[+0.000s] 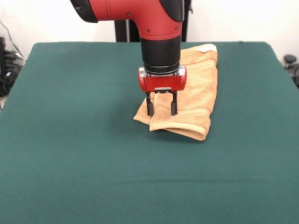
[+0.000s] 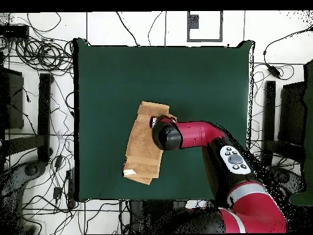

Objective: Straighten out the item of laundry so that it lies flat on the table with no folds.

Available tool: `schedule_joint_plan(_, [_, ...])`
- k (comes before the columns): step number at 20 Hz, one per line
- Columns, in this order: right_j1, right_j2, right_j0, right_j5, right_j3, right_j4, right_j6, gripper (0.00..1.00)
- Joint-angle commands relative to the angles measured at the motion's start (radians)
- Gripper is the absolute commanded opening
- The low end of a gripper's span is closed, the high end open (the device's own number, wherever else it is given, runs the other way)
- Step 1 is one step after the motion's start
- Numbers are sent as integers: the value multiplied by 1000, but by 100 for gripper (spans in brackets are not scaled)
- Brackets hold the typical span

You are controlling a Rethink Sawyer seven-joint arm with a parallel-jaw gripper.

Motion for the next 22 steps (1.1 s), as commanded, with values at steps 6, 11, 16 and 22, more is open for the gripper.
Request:
schedule_joint_plan(6, [-1, 64, 26, 42, -42, -18, -12, 100])
schedule_joint_plan(11, [-4, 76, 14, 19, -32, -22, -11, 100])
schedule_joint_plan(16, [-4, 82, 8, 5, -25, -27, -13, 0])
schedule_joint_plan(22, [-3, 85, 5, -5, -25, -33, -16, 0])
